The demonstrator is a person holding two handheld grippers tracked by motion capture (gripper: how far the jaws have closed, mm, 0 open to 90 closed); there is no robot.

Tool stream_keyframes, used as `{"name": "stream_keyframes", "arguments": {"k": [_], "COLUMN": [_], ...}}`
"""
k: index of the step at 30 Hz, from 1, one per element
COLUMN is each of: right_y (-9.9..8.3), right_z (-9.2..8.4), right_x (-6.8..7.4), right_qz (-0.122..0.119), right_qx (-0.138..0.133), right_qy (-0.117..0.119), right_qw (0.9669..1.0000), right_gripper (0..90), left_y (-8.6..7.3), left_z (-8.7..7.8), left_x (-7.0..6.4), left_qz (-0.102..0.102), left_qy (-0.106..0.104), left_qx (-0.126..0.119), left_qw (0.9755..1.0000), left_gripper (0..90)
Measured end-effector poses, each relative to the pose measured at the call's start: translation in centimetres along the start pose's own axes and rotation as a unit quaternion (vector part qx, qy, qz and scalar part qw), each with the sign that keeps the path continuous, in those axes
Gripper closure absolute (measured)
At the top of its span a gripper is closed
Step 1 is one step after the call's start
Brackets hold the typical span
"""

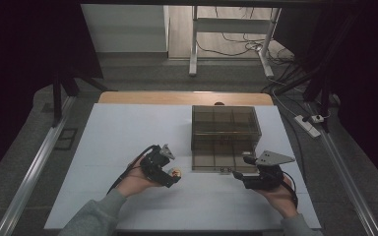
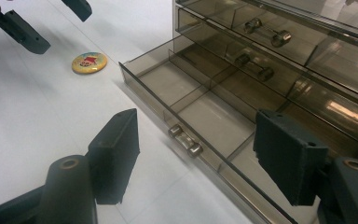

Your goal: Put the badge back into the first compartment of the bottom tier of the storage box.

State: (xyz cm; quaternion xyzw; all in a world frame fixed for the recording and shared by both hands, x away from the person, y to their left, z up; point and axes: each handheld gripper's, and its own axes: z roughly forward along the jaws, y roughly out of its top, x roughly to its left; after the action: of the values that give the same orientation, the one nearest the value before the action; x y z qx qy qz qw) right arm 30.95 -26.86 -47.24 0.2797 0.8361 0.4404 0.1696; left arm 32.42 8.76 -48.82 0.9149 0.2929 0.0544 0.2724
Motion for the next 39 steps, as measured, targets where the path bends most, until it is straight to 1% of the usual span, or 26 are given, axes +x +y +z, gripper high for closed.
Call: {"name": "stream_keyframes", "arguments": {"k": [2, 5, 8, 11, 16, 20, 22, 28, 31, 33, 36, 39], "right_y": [-0.1, -0.2, -0.4, -0.6, -0.7, -0.7, -0.7, -0.7, -0.7, -0.7, -0.7, -0.7], "right_z": [-0.1, -0.2, -0.2, -0.3, -0.2, -0.3, -0.3, -0.3, -0.3, -0.3, -0.3, -0.3], "right_x": [-0.1, -0.1, -0.1, -0.2, -0.2, -0.2, -0.2, -0.3, -0.3, -0.3, -0.3, -0.2], "right_qz": [0.0, 0.002, 0.004, 0.005, 0.006, 0.004, 0.002, 0.003, 0.001, 0.001, 0.001, 0.0], "right_qx": [-0.001, 0.002, 0.002, 0.005, 0.01, 0.01, 0.01, 0.01, 0.01, 0.01, 0.01, 0.009], "right_qy": [-0.001, -0.002, -0.005, -0.005, -0.004, -0.006, -0.007, -0.01, -0.01, -0.01, -0.01, -0.012], "right_qw": [1.0, 1.0, 1.0, 1.0, 0.9999, 0.9999, 0.9999, 0.9999, 0.9999, 0.9999, 0.9999, 0.9999], "right_gripper": [31.8, 31.8, 31.8, 31.8, 31.8, 31.8, 31.8, 31.8, 31.8, 31.8, 31.8, 31.8], "left_y": [0.2, 0.5, 0.8, 1.1, 1.4, 1.5, 1.5, 1.8, 2.0, 2.1, 2.2, 2.1], "left_z": [0.3, 1.0, 1.7, 2.3, 3.2, 3.6, 3.7, 3.9, 3.9, 3.8, 3.7, 3.7], "left_x": [0.1, 0.3, 0.6, 0.7, 0.8, 0.7, 0.7, 0.6, 0.5, 0.3, 0.3, 0.3], "left_qz": [-0.001, 0.004, 0.003, 0.003, 0.006, 0.007, 0.007, 0.011, 0.02, 0.022, 0.017, 0.015], "left_qy": [-0.001, -0.001, -0.005, -0.002, 0.003, 0.009, 0.008, 0.003, 0.0, -0.002, -0.002, -0.001], "left_qx": [0.007, 0.029, 0.042, 0.056, 0.076, 0.09, 0.092, 0.106, 0.106, 0.109, 0.109, 0.109], "left_qw": [1.0, 0.9996, 0.9991, 0.9984, 0.9971, 0.9959, 0.9957, 0.9943, 0.9941, 0.9938, 0.9939, 0.9939], "left_gripper": [18.8, 18.7, 18.4, 18.1, 17.5, 19.6, 20.6, 25.6, 32.1, 38.1, 47.3, 47.9]}}
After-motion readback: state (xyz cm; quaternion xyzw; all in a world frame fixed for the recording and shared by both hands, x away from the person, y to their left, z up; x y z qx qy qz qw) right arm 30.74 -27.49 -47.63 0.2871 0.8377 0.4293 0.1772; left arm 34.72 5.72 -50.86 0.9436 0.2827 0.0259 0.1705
